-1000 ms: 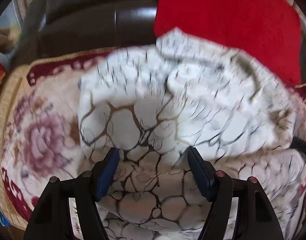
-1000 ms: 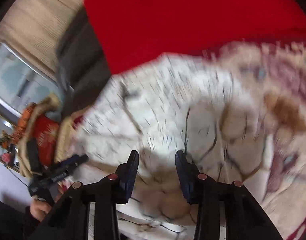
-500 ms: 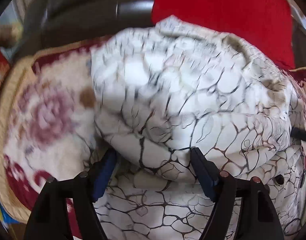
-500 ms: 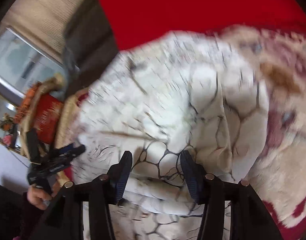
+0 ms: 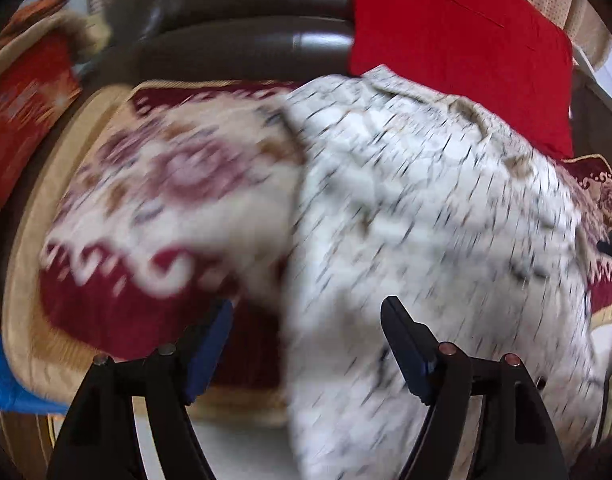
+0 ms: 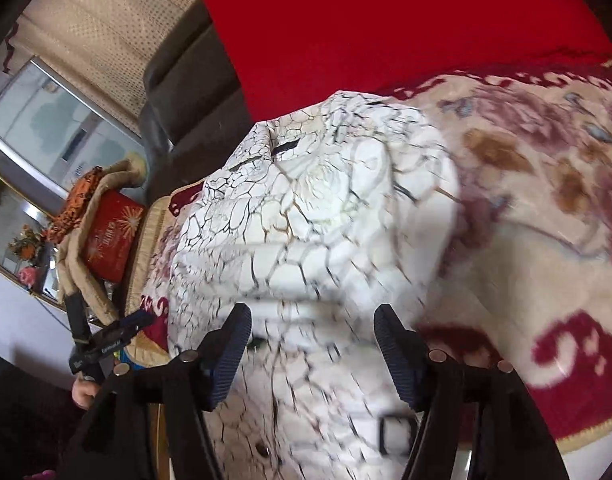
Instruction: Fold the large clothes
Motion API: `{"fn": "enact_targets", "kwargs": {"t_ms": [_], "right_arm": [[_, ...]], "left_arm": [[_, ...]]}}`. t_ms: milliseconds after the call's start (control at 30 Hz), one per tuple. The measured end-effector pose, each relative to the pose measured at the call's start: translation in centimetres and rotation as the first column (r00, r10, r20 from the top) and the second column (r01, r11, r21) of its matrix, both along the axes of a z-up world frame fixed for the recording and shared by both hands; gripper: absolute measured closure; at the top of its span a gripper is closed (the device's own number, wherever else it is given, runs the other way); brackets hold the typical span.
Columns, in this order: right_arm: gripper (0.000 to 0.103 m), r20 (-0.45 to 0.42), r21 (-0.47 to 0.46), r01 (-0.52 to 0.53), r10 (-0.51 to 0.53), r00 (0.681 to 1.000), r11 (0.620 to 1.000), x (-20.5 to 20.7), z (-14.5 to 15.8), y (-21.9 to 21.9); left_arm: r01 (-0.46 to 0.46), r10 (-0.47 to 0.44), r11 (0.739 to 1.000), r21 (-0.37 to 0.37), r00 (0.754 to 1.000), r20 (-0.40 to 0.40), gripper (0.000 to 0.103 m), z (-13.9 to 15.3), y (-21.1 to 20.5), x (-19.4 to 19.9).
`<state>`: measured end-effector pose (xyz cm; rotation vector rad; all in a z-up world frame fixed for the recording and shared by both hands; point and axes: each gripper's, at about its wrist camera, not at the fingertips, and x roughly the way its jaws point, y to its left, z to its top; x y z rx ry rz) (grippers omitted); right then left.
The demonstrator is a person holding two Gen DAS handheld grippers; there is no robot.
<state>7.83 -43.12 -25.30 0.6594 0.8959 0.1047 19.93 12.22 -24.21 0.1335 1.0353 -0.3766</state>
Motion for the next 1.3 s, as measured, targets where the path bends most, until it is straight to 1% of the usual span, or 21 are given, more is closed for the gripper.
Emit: {"fn": "enact_targets", "kwargs": {"t_ms": [33, 67, 200, 300, 400, 500, 533, 600, 700, 833, 867, 933, 967, 1033, 1067, 1100, 1167, 1200, 1233, 1267, 1300], "right_arm": [[0.035, 0.001, 0.004, 0.008, -0.008, 1.0, 1.0, -1.1, 0.0, -0.4], [0.035, 0.002, 0.005, 0.013, -0.013, 1.0, 1.0, -2.0, 0.0, -0.7], [0.035, -0.006, 0.017, 0.019, -0.019, 1.0, 1.0, -5.4, 0.0, -1.3], [0.035, -0.019, 0.024, 0.0, 0.001, 1.0, 1.0, -7.8, 0.0, -0.8], [0.035, -0.037, 0.056, -0.038, 0.04, 0.999, 0.998, -9.5, -0.1, 0.5], [0.035, -0.06, 0.07, -0.082, 0.086, 0.995, 0.994, -11.4, -0.3, 1.9], [0.035, -0.074, 0.079, -0.091, 0.097, 0.993, 0.993, -12.0, -0.5, 2.3], [0.035, -0.097, 0.098, -0.102, 0.111, 0.989, 0.99, -13.2, -1.0, 2.6], [0.035, -0.123, 0.107, -0.101, 0.114, 0.986, 0.989, -15.1, -1.8, 3.0], [0.035, -0.156, 0.115, -0.044, 0.061, 0.986, 0.992, -16.8, -3.4, 2.4], [0.035, -0.156, 0.111, -0.03, 0.048, 0.987, 0.993, -17.0, -3.7, 2.2], [0.035, -0.157, 0.098, 0.009, 0.007, 0.988, 0.995, -16.9, -4.7, 1.7], [0.035, -0.159, 0.107, 0.028, -0.011, 0.987, 0.994, -16.6, -5.4, 1.4], [0.035, -0.163, 0.127, 0.046, -0.024, 0.986, 0.991, -15.7, -6.5, 1.2], [0.035, -0.171, 0.124, 0.049, -0.027, 0.985, 0.991, -15.2, -6.9, 1.3], [0.035, -0.18, 0.118, 0.053, -0.032, 0.983, 0.992, -14.6, -7.4, 1.4], [0.035, -0.174, 0.118, 0.043, -0.022, 0.984, 0.992, -13.4, -7.8, 1.9], [0.037, -0.173, 0.11, 0.03, -0.011, 0.985, 0.994, -12.9, -7.8, 2.3], [0.052, -0.173, 0.099, 0.015, 0.002, 0.985, 0.995, -12.5, -7.7, 2.7], [0.063, -0.168, 0.078, -0.009, 0.022, 0.986, 0.997, -12.2, -7.3, 3.3], [0.07, -0.157, 0.049, -0.03, 0.037, 0.987, 0.998, -12.0, -6.7, 3.9]], "left_arm": [[-0.01, 0.01, 1.0, -0.004, 1.0, -0.006, 0.026, -0.3, 1.3, -0.8], [-0.022, 0.022, 0.999, -0.026, 1.0, -0.02, 0.026, -0.9, 3.0, -1.8], [-0.062, 0.048, 0.987, -0.146, 0.994, -0.096, 0.024, -3.3, 7.2, -4.8], [-0.044, 0.017, 0.976, -0.211, 0.991, -0.131, 0.024, -5.8, 8.2, -6.8], [-0.027, -0.008, 0.972, -0.233, 0.989, -0.145, 0.024, -8.2, 8.3, -7.9], [-0.022, -0.033, 0.952, -0.305, 0.984, -0.175, 0.024, -10.5, 8.3, -8.4], [-0.026, -0.041, 0.942, -0.336, 0.981, -0.19, 0.024, -11.2, 8.4, -8.4], [-0.02, -0.085, 0.908, -0.418, 0.969, -0.231, 0.024, -12.9, 8.2, -8.6], [0.0, -0.136, 0.888, -0.461, 0.955, -0.262, 0.024, -14.8, 7.6, -9.1], [-0.001, -0.203, 0.839, -0.544, 0.927, -0.315, 0.024, -17.3, 7.4, -10.0], [-0.003, -0.22, 0.823, -0.568, 0.921, -0.323, 0.024, -17.9, 7.4, -10.2], [-0.011, -0.235, 0.792, -0.61, 0.917, -0.321, 0.025, -18.4, 7.4, -10.5], [-0.018, -0.243, 0.77, -0.638, 0.916, -0.318, 0.025, -18.5, 7.7, -10.5], [-0.011, -0.254, 0.736, -0.677, 0.922, -0.292, 0.025, -18.4, 7.9, -10.8], [0.004, -0.258, 0.729, -0.685, 0.928, -0.268, 0.031, -18.2, 7.9, -10.9], [0.017, -0.264, 0.722, -0.691, 0.931, -0.253, 0.042, -18.0, 7.8, -11.0], [0.025, -0.284, 0.704, -0.71, 0.926, -0.249, 0.049, -18.0, 7.7, -10.8], [0.031, -0.295, 0.7, -0.713, 0.923, -0.249, 0.049, -18.0, 7.6, -10.7], [0.044, -0.308, 0.698, -0.715, 0.92, -0.244, 0.049, -17.9, 7.4, -10.6], [0.049, -0.313, 0.699, -0.713, 0.918, -0.244, 0.049, -17.9, 7.2, -10.5], [0.044, -0.308, 0.703, -0.71, 0.918, -0.249, 0.045, -17.9, 7.0, -10.3]]}}
